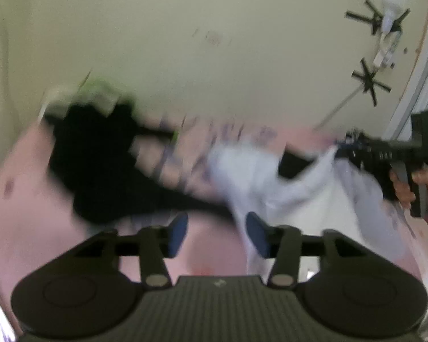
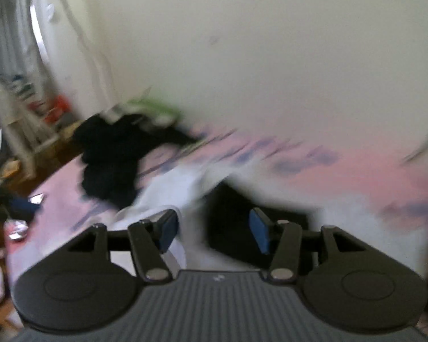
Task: Fold small clothes
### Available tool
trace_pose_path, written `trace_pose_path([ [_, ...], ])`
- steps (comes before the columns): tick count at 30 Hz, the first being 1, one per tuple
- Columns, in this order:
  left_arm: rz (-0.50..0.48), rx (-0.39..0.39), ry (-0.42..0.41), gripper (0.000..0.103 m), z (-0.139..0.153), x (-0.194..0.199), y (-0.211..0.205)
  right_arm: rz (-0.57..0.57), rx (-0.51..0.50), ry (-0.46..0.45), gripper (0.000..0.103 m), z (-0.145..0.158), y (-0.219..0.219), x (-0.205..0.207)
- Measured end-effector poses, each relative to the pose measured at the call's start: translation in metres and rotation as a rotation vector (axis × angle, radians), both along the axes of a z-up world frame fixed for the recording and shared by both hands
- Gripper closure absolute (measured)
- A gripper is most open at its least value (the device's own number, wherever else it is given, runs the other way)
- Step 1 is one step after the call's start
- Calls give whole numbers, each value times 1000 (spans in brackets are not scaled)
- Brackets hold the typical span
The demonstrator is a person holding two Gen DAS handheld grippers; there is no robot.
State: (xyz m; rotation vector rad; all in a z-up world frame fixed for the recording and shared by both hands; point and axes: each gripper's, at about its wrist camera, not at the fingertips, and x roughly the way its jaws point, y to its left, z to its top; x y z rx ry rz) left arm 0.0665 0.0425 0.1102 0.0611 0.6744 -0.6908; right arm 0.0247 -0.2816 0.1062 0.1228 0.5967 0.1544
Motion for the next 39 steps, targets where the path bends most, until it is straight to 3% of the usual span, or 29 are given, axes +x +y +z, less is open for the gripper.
trace_pose_path([
  [2,-31,8,-42,42,11,30,-35,-57,11,7,56,5,-25,2],
  [5,-50,26,-7,42,13,74,-94,-39,42,76,56,-8,-38,10],
  [9,-109,38,50,42,-1,84,-134,36,-62,74,57,-20,-13,11],
  [12,-157,64,49,31,-16,60,-130,70,-60,44,57,-18,-2,13],
  [14,-169,60,55,17,-24,40,-114,82,-46,29,57,-15,2,18],
  [18,-172,19,98,15,-35,7,-84,169,23,10,57,-8,16,17],
  [19,-171,16,103,18,-38,2,-84,202,27,11,57,-7,24,16],
  [21,-171,40,108,39,-43,-1,-89,240,2,21,58,-9,43,16],
  [23,-168,75,131,95,-51,0,-93,260,-4,68,69,-17,61,16],
  [26,-146,49,162,97,-58,-1,-76,277,-19,132,82,-34,87,14],
  [27,-134,36,162,97,-57,-5,-65,287,-14,144,82,-39,93,12],
  [34,-79,-64,227,97,-71,-49,21,468,135,208,81,-70,160,-6],
  [36,-55,-47,261,95,-87,-59,29,520,130,224,81,-79,183,-12],
  [39,-20,-18,284,90,-99,-61,36,560,112,221,69,-77,193,-18],
])
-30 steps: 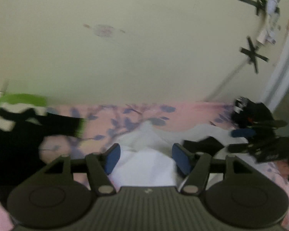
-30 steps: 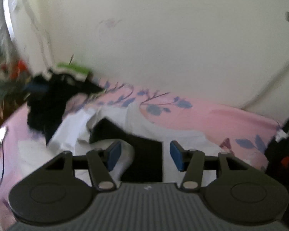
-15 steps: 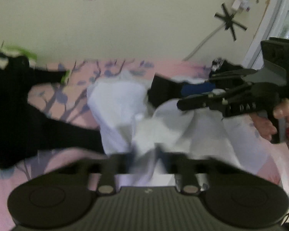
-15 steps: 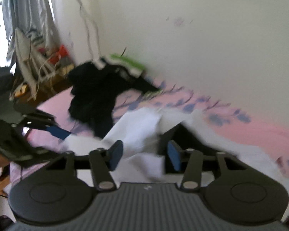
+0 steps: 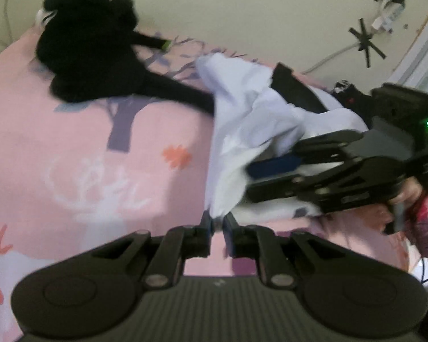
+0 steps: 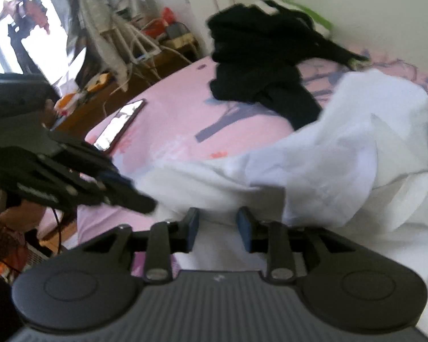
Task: Fold small clothes
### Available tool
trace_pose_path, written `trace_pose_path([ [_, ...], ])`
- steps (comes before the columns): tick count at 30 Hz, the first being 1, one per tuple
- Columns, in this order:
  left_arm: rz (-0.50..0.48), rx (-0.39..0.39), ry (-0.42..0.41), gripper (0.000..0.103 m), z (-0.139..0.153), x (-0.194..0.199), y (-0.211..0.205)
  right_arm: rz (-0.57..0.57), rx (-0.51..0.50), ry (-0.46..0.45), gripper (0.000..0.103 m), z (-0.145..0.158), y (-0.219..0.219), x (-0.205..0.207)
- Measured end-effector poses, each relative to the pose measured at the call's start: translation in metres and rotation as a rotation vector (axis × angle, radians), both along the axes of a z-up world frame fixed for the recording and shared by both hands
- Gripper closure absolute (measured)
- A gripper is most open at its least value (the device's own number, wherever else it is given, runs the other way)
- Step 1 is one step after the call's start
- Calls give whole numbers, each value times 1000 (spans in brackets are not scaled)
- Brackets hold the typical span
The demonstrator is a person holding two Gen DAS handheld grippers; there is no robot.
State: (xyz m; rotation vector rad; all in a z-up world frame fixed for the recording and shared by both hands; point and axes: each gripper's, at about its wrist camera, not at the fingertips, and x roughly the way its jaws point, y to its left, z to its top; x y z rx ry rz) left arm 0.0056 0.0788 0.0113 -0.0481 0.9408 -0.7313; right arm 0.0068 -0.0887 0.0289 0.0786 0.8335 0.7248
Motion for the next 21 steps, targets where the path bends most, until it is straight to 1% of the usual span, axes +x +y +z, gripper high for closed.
trace_pose_path([
  [1,15,2,-4,85,4,2,3,-5,2,2,69,7,-6,-2],
  [3,36,-19,-70,76,24,6,12,-19,11,-22,67,24,-26,-8],
  [4,45,-30,-107,70,36,8,16,-32,9,-42,63,34,-39,-11],
  [6,53,-42,-184,68,62,19,14,-90,-11,-91,62,56,-71,-16],
  [7,47,-39,-220,65,75,28,7,-131,-28,-116,62,65,-88,-17],
  [8,34,-30,-257,58,86,38,-4,-191,-54,-146,61,76,-107,-16],
  [10,-2,-11,-314,47,100,63,-35,-311,-101,-193,59,92,-146,-9],
  [11,-29,-1,-328,46,106,82,-56,-361,-126,-211,57,96,-162,-4],
  [13,-60,34,-325,46,108,116,-100,-489,-189,-222,53,98,-200,16],
  [16,-84,119,-307,46,95,169,-166,-599,-232,-172,53,83,-243,49],
  [17,-79,151,-294,46,87,186,-186,-615,-266,-154,53,72,-252,60],
  [19,-71,205,-231,46,66,219,-220,-602,-329,-128,53,49,-255,78],
  [21,-61,254,-189,46,45,242,-243,-594,-372,-112,53,26,-255,91],
])
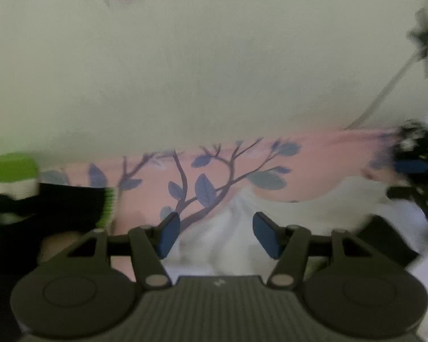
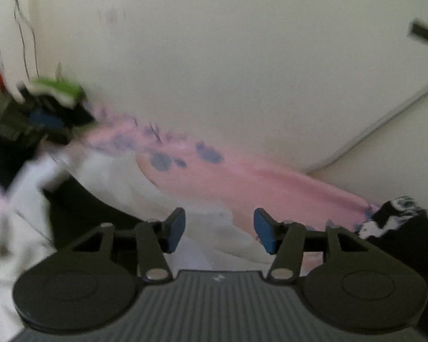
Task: Fold small clothes
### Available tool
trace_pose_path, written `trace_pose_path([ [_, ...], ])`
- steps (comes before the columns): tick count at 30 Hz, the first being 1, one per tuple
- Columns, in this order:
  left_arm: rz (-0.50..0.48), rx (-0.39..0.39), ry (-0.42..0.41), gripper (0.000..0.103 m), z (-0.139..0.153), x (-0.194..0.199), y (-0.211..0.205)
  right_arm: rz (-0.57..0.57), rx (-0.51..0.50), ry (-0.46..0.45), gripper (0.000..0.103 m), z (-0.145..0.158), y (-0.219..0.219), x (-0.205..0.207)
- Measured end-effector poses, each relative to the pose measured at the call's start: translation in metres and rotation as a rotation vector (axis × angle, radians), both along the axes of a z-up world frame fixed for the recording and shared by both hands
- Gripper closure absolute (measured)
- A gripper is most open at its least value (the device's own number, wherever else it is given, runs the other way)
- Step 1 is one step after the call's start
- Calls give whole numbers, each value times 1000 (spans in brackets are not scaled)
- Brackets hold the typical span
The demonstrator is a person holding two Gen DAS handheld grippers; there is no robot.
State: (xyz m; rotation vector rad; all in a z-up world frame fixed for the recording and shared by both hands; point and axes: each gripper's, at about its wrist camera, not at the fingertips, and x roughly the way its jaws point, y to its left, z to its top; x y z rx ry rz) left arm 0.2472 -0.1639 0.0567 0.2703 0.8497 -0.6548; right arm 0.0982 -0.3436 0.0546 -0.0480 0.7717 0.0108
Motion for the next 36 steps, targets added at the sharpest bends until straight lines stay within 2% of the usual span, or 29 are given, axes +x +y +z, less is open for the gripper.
trace_pose_path([
  [3,-19,32,58,46,-25,16,-21,-41,-37,-21,53,-20,-6,12],
  [4,-21,45,64,47,-31,18,-28,-25,-29,-25,53,-26,-8,14],
  [5,-29,55,70,53,-36,18,-31,-6,-17,-15,52,-30,-13,18],
  [6,-39,60,61,53,-39,16,-33,1,-9,4,52,-36,-14,22],
  [7,-58,63,39,62,-39,11,-34,-4,1,23,53,-41,-15,25],
  [8,-79,58,32,76,-39,7,-33,-10,19,12,54,-42,-18,25],
  [9,-88,63,30,86,-38,6,-33,-6,26,13,58,-42,-19,26],
  [10,-88,78,24,95,-37,5,-32,12,45,15,79,-42,-19,25],
  [11,-90,77,18,95,-35,2,-30,23,71,16,94,-37,-17,23],
  [13,-84,61,-7,96,-25,-8,-23,23,28,19,103,-31,-7,19],
  [16,-99,0,-61,96,4,-32,-8,22,-15,-48,103,-8,4,1],
  [18,-123,-46,-113,96,29,-55,8,13,-30,-126,103,18,9,-23],
  [23,-213,-145,-219,96,69,-141,60,45,-57,-293,103,73,33,-120],
  [27,-281,-184,-250,96,63,-216,104,66,-72,-364,103,86,64,-210],
  [30,-287,-198,-248,101,44,-259,130,66,-96,-338,103,70,89,-263],
  [33,-267,-231,-206,101,28,-281,149,79,-115,-292,103,54,97,-283],
  [36,-252,-219,-162,101,6,-285,150,8,-33,-290,103,53,77,-265],
])
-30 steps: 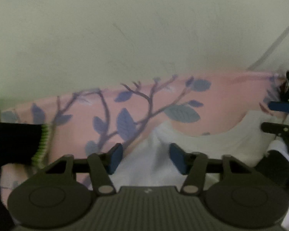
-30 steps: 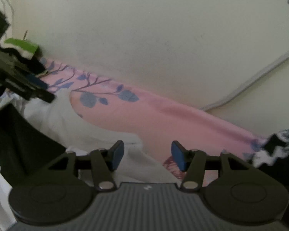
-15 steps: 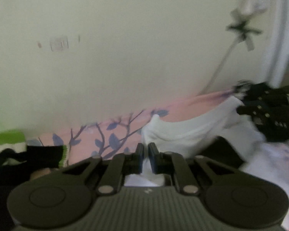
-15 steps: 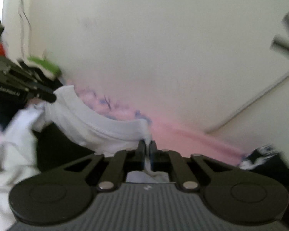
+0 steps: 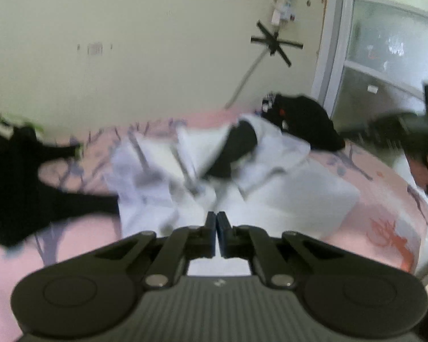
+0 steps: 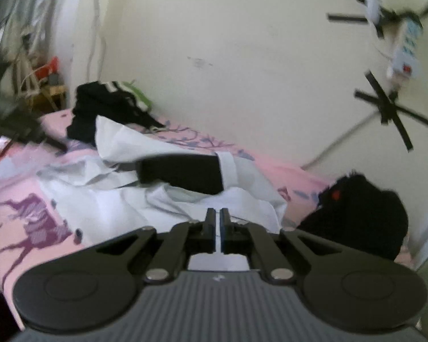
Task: Fold small clothes
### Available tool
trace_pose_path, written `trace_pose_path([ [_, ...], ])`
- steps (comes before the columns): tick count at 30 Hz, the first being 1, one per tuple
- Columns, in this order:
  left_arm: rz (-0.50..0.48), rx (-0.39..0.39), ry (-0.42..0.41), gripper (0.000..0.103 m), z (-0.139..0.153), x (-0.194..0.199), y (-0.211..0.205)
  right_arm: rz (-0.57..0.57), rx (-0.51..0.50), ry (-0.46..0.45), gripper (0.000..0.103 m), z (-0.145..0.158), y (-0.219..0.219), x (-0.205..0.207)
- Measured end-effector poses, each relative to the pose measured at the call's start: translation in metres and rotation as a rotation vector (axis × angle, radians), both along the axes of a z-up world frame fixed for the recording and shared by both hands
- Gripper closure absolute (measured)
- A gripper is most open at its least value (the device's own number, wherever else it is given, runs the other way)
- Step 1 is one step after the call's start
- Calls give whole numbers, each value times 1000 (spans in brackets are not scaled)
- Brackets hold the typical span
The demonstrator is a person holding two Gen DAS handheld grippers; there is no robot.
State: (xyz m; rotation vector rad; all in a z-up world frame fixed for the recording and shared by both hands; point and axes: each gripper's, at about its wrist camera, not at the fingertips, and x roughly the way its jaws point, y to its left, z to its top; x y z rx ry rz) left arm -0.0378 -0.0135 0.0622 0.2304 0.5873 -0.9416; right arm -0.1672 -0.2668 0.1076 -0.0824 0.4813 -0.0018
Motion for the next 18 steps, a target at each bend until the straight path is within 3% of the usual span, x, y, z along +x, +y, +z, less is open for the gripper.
trace_pose_path([
  [3,23,18,2,101,0,1,0,-63,137,-19,103,12,-33,31],
  [6,100,2,-57,82,24,16,5,-112,222,-12,100,23,-69,76],
  [7,130,0,-91,62,34,26,3,-136,241,-18,79,26,-82,89],
  [8,151,0,-124,46,43,34,2,-166,255,-20,45,31,-96,105],
  [9,160,6,-146,40,52,46,-3,-201,238,-22,44,38,-107,118],
  [10,165,17,-151,37,60,58,-9,-247,198,-18,50,49,-117,132],
  [12,143,43,-147,33,69,76,-25,-321,109,-46,53,79,-132,147],
  [13,120,59,-149,25,72,83,-35,-366,88,-80,54,97,-141,150],
  [15,68,81,-148,17,69,88,-54,-407,162,-133,54,127,-158,150],
  [16,35,94,-140,16,64,89,-64,-376,218,-123,52,134,-162,152],
  [18,-6,123,-138,26,50,88,-86,-309,278,-63,51,127,-159,164],
])
